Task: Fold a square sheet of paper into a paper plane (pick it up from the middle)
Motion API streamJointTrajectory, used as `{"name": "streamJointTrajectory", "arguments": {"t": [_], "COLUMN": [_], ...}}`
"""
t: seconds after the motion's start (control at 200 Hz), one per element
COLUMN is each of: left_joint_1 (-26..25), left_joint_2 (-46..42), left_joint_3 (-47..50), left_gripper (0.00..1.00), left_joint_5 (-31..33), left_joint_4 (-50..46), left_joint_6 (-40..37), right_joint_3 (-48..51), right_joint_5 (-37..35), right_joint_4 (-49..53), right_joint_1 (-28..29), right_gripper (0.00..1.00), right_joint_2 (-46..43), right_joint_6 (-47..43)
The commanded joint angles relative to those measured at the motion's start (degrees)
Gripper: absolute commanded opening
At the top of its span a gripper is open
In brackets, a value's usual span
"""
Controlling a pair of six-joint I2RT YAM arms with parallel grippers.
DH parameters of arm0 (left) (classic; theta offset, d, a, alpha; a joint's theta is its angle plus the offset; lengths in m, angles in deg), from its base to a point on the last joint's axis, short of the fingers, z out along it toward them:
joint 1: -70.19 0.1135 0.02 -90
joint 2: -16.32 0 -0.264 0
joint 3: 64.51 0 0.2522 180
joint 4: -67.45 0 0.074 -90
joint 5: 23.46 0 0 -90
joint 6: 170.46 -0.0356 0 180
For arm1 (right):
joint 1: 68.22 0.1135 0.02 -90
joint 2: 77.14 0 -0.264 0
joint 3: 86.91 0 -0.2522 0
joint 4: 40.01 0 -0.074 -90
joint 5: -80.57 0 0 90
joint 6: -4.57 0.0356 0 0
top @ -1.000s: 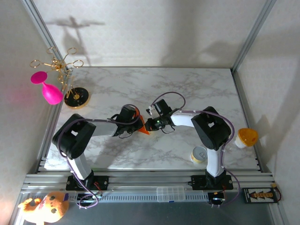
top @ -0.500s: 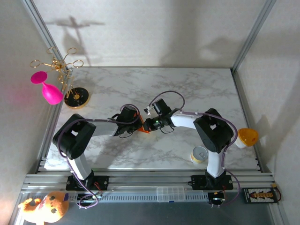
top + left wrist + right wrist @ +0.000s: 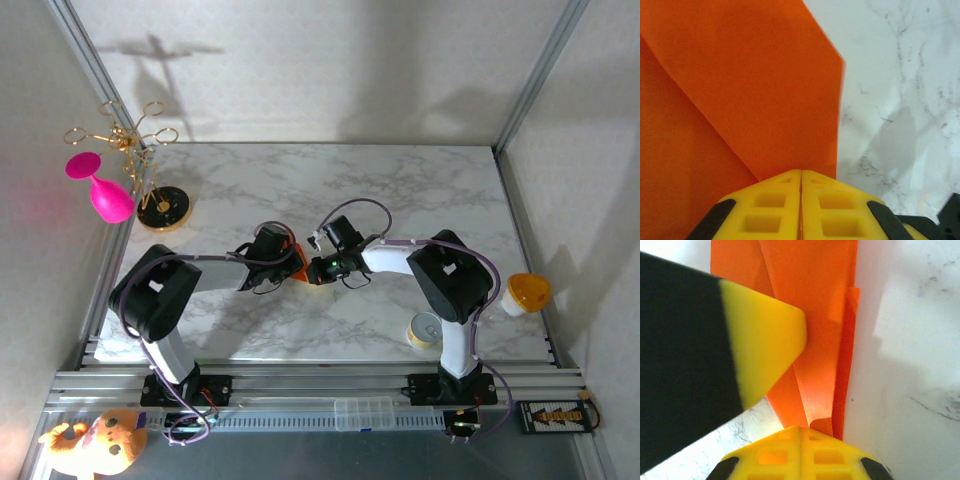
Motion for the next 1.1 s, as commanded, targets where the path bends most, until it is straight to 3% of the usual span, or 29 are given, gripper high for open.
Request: {"name": "streamJointTrajectory", "arguments": {"t": [0.0,0.125,0.361,1.092], "left_joint_1": [0.5,0.5,2.0,19.0], "left_joint_2": [-2.0,-0.2,2.6,6.8], "left_joint_3": [1.4,2.3,2.6,-4.5], "left_gripper": [0.13,0.16,0.1,0.07], "left_joint_5": [-4.3,-5.6,-1.9,2.5], "left_joint_4": [5.2,7.2,3.0,-6.2], "left_joint_6": [-0.8,-0.5,-1.3,-12.2], "right_joint_3": [2.3,2.3,4.2,12.8], "right_joint_5": [-2.7,-2.9,-3.5,-3.7], "right_joint_4": [4.3,4.4,4.8,2.5], "right_joint_1": [0.4,0.3,0.1,-0.7], "right_gripper": [0.0,0.0,0.0,0.0], "right_joint_2": [3.2,3.6,4.3,5.1], "right_joint_6": [0.8,1.5,3.7,8.7]}}
